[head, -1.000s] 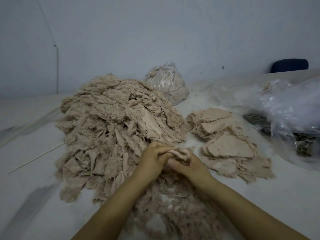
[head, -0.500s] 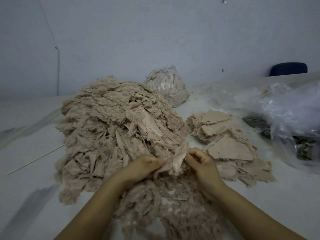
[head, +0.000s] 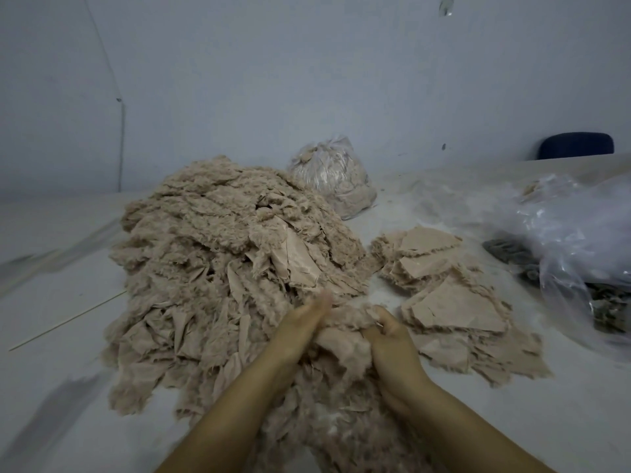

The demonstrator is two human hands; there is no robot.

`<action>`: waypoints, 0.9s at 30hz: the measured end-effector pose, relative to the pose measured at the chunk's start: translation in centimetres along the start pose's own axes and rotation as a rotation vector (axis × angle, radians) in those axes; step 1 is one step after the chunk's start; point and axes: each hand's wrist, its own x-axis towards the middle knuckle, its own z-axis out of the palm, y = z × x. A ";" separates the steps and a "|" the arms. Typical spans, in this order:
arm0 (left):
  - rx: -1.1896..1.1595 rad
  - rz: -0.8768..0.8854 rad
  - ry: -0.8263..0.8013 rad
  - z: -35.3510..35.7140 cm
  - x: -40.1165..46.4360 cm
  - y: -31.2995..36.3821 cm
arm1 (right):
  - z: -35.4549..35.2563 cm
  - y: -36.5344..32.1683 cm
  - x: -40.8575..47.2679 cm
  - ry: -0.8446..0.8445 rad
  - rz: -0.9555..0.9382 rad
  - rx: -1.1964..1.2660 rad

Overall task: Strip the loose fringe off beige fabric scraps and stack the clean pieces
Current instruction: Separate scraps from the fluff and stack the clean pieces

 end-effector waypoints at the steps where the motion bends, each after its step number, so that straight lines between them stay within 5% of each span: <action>1: 0.050 0.002 -0.048 0.2 -0.1 0.0 | 0.0 0.0 0.2 0.007 -0.011 -0.053; 4: 0.002 0.067 -0.007 1.0 0.3 -0.4 | -0.1 0.1 0.6 0.021 -0.007 -0.128; 8: -0.038 0.063 0.141 1.4 1.0 -0.3 | 0.0 0.1 0.4 -0.109 0.138 0.109; 18: -0.074 0.023 0.464 0.5 2.1 -0.6 | -1.2 1.1 -1.6 -0.155 0.074 -0.212; 27: -0.027 0.082 0.502 -2.0 2.9 0.5 | -3.9 0.2 -2.4 -0.214 0.015 -0.605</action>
